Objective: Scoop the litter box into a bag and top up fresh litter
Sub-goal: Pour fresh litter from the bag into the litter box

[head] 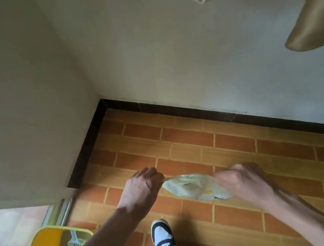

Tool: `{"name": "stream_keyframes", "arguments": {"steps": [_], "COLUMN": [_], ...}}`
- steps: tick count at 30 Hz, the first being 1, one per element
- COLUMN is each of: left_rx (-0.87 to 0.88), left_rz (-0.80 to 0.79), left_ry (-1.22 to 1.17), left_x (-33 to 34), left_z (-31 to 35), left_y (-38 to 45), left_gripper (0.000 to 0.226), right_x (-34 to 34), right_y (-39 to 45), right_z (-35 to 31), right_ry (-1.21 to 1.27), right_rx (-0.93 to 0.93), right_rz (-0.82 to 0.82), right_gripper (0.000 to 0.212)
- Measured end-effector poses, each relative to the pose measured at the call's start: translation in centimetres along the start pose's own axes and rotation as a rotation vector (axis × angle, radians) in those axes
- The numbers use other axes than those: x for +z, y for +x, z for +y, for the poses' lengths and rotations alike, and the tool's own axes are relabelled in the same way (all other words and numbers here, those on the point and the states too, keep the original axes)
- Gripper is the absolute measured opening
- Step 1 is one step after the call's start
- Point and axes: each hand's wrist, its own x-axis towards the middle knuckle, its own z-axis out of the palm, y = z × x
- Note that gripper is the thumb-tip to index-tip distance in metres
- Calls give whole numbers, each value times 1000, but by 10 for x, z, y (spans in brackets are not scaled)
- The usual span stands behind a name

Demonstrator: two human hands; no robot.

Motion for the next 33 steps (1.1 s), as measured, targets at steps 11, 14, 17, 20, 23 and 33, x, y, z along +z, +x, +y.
{"name": "stream_keyframes", "arguments": {"steps": [11, 14, 17, 20, 23, 33], "left_rx": [-32, 13, 53, 39, 10, -34], "left_rz": [48, 4, -70, -100, -79, -132], "left_ry": [-159, -148, -105, -96, -134, 5], "left_x": [4, -7, -15, -15, -9, 15], "left_z": [-25, -41, -55, -70, -84, -115], "left_y": [90, 118, 142, 166, 189, 277], "left_gripper": [6, 8, 16, 21, 22, 28], "right_x": [-25, -23, -23, -22, -17, 5], "right_y": [60, 83, 107, 132, 158, 232], "right_z": [47, 60, 71, 82, 100, 151], "right_ry": [29, -16, -51, -50, -57, 20], "right_rx": [194, 235, 237, 231, 218, 299], "right_rz": [27, -6, -4, 16, 35, 128], "right_gripper": [8, 12, 11, 12, 11, 18]}}
